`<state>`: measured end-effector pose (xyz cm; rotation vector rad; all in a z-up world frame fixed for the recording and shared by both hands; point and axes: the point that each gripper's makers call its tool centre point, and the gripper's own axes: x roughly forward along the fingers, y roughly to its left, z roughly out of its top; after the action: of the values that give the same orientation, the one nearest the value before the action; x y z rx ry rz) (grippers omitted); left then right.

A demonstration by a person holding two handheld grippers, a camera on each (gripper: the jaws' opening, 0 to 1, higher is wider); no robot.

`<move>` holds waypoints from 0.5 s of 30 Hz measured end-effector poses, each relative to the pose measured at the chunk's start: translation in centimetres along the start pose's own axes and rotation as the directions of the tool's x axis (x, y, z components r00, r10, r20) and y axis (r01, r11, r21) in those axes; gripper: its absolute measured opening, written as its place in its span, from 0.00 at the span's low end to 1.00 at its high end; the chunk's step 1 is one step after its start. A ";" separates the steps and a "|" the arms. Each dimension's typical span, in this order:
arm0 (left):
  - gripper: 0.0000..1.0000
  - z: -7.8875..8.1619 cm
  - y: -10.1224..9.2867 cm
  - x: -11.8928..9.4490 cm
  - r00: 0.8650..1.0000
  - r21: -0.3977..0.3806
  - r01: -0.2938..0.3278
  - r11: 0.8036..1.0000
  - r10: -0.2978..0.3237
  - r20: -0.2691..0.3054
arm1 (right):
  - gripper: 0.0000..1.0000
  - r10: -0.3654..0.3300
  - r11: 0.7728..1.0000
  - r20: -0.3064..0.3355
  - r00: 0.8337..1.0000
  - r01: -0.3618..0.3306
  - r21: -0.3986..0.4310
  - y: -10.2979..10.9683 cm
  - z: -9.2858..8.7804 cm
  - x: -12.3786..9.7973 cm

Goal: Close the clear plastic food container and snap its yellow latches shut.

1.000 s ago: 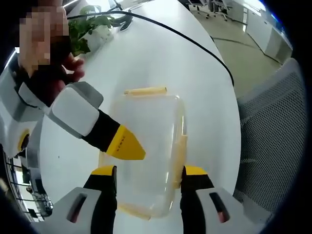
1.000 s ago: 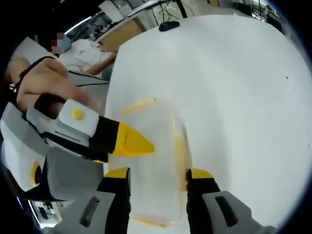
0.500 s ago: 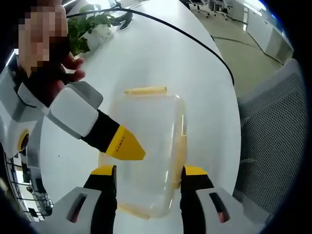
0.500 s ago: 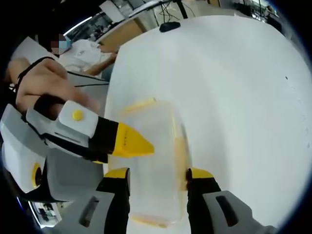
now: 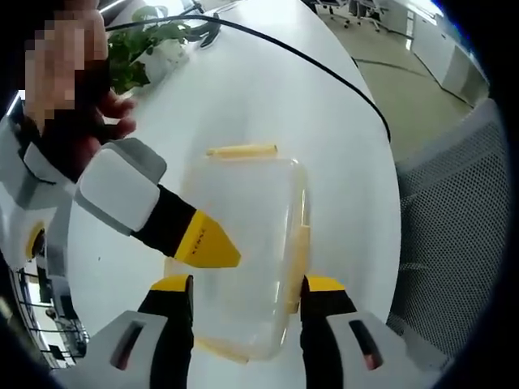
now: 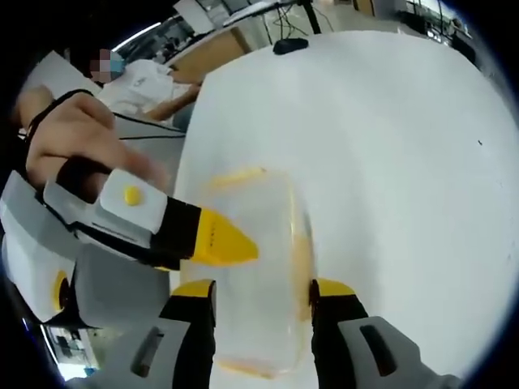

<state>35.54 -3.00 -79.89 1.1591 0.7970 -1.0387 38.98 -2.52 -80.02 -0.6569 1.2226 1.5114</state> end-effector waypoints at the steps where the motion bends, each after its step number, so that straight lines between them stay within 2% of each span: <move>1: 0.53 0.1 0.1 -0.1 1.000 -0.019 0.024 1.000 -0.024 0.005 | 0.45 -0.004 1.000 -0.002 1.000 0.004 -0.011 0.0 0.1 0.0; 4: 0.53 0.1 0.2 -0.4 0.998 -0.051 0.066 0.997 -0.066 0.021 | 0.45 -0.020 0.999 -0.005 1.000 0.020 -0.034 0.1 0.1 -0.1; 6: 0.55 0.1 -0.1 -0.4 0.996 -0.033 0.087 0.996 -0.086 0.022 | 0.45 -0.036 0.997 0.008 0.999 0.037 -0.065 0.0 0.3 -0.2; 9: 0.67 -0.5 -0.2 -0.1 0.997 -0.008 0.081 0.997 -0.081 -0.006 | 0.45 -0.046 0.997 0.016 0.999 0.047 -0.063 0.1 0.4 -0.5; 11: 0.68 -0.7 -0.1 -0.1 0.997 0.024 0.077 0.997 -0.076 -0.011 | 0.45 -0.052 0.996 0.022 0.998 0.053 -0.067 0.1 0.4 -0.8; 15: 0.69 -0.4 -0.3 -0.3 0.994 -0.004 0.108 0.994 -0.108 0.007 | 0.47 -0.076 0.994 0.042 0.996 0.078 -0.072 -0.1 0.6 -1.3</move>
<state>35.16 -2.55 -79.78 1.1185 0.8633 -1.1289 39.54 -2.44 -78.74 -0.7121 1.1041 1.5038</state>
